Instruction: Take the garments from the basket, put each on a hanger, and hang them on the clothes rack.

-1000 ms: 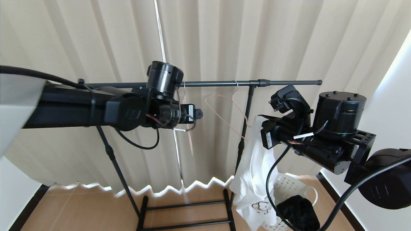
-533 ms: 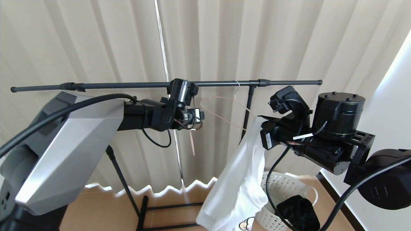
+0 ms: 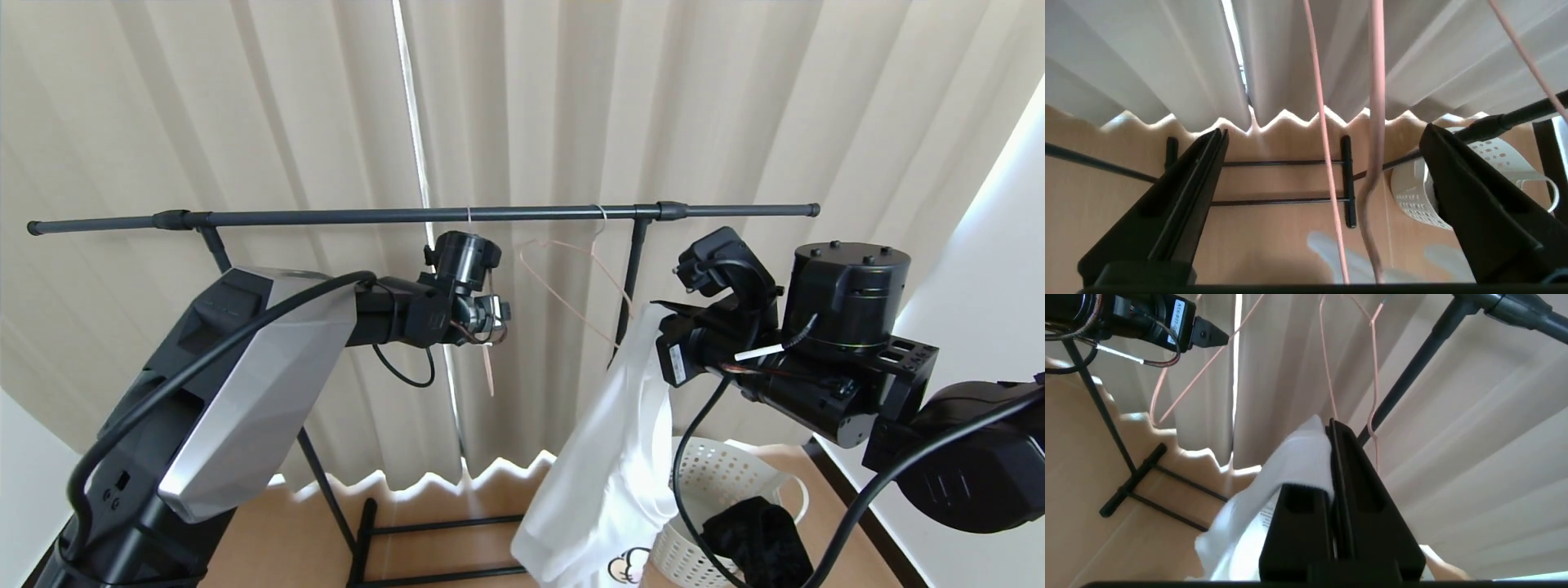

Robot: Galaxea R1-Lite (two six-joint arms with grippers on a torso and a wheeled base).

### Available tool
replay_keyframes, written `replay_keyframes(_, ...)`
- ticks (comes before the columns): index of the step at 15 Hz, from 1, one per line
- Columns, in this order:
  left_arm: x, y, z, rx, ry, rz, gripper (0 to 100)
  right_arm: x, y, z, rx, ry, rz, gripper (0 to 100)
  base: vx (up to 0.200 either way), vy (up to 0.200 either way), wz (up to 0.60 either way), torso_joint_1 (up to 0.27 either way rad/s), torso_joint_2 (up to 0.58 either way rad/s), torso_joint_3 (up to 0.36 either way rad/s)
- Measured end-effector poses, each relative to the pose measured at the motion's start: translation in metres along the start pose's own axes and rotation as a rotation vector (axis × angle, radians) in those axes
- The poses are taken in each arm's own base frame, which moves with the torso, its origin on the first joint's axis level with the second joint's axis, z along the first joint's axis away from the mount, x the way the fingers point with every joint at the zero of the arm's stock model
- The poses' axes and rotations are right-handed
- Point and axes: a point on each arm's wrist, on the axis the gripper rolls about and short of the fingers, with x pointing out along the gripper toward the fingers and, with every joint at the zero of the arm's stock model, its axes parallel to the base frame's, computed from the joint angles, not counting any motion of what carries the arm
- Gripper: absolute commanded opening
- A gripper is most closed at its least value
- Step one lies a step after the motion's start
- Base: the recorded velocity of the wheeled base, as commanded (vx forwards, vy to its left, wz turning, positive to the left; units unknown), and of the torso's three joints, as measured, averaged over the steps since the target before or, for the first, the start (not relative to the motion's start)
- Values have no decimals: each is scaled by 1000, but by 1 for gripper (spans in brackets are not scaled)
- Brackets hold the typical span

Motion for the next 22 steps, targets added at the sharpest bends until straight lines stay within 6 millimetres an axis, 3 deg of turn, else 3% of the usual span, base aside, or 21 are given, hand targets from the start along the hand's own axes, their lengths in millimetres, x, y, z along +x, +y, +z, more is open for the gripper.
replay_keyframes(7, 16, 8, -11, 7, 26, 22, 100, 5, 2, -4, -3, 14, 2, 0, 0, 0, 0, 0, 0, 0)
replay_keyframes(8, 16, 9, -11, 7, 27, 24, 0, 5, 2, -4, -3, 14, 3, 0, 0, 0, 0, 0, 0, 0)
replay_keyframes(22, 13, 6, -10, 3, 22, 20, 0, 5, 2, -5, -3, 17, 2, 0, 0, 0, 0, 0, 0, 0)
